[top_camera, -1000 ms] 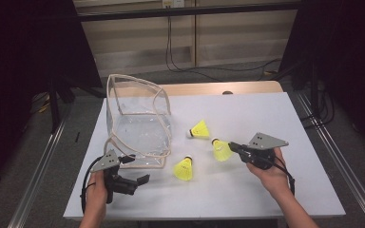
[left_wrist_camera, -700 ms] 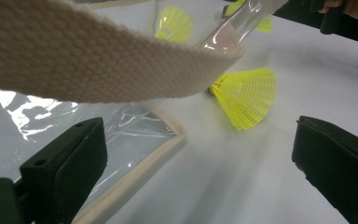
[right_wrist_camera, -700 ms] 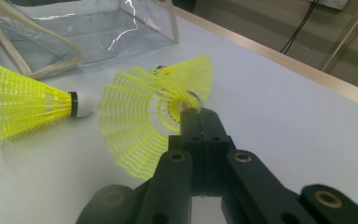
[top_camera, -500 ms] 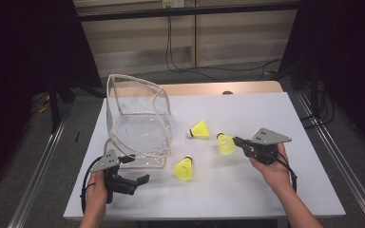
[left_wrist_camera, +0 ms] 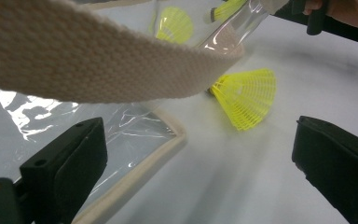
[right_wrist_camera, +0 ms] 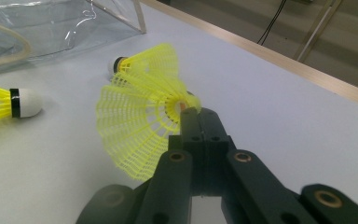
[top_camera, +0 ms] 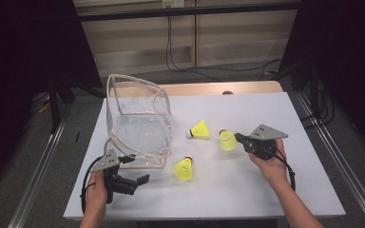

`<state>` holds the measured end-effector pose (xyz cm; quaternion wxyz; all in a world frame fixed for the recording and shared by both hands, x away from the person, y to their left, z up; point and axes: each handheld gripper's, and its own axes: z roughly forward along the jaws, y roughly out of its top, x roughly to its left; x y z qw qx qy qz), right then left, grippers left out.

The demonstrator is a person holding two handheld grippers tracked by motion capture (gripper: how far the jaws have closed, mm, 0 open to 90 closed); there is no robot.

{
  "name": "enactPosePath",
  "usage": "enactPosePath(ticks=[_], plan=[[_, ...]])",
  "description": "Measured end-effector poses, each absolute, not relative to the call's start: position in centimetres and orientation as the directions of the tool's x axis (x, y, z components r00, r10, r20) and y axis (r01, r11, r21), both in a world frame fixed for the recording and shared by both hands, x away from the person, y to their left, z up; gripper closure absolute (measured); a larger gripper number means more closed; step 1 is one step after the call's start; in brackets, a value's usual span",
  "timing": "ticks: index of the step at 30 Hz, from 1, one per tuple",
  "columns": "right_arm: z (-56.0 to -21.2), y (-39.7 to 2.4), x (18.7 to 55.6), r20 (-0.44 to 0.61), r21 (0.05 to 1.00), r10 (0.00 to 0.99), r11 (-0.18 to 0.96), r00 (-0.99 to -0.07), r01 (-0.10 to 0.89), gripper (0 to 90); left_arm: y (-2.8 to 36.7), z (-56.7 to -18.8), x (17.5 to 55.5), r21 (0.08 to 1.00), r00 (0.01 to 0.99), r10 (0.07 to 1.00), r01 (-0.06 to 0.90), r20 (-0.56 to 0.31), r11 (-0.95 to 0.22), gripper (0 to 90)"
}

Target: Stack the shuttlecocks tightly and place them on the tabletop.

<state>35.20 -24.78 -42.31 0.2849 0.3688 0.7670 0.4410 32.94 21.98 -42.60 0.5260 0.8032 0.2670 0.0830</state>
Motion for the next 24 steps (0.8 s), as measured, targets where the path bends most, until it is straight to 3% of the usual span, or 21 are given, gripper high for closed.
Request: enactPosePath(ticks=[24], plan=[[-43.6,-24.2,37.1,-0.151,0.865,0.807,0.388,-0.570,0.319,89.8,21.9,-42.6,33.0,0.889,0.844,0.516,0.343,-0.149,-0.303,3.4]])
